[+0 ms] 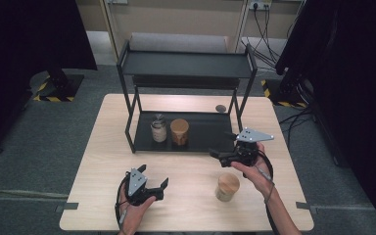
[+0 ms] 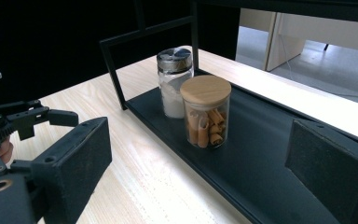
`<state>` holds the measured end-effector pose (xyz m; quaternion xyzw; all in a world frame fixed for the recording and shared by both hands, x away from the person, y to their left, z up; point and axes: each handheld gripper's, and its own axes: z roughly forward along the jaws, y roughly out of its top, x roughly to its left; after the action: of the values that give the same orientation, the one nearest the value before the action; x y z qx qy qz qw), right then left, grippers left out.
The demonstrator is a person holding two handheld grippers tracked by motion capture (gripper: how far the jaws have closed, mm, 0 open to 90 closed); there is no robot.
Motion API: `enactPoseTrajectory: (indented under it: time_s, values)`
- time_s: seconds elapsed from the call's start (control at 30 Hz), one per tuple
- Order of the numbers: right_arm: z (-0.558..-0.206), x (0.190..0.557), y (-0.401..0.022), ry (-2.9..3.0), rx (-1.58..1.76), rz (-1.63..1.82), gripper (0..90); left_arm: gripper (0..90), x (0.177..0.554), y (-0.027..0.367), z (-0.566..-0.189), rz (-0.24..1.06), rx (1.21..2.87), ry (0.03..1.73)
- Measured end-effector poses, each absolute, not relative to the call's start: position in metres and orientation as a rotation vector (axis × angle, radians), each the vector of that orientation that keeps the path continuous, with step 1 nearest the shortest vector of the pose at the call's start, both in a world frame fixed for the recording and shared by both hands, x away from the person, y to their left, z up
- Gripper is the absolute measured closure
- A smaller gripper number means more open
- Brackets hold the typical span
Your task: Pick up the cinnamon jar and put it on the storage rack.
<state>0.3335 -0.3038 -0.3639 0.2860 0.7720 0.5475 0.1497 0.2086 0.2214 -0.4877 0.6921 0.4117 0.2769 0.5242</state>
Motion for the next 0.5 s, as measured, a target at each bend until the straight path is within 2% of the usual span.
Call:
enactPoseTrajectory:
  time_s: [0.5]
  values:
    - [-0.371, 0.323, -0.316, 2.217, 0.856, 1.562, 7.3, 3.2, 0.209, 0.222, -0.488, 0.661, 1.656, 0.985]
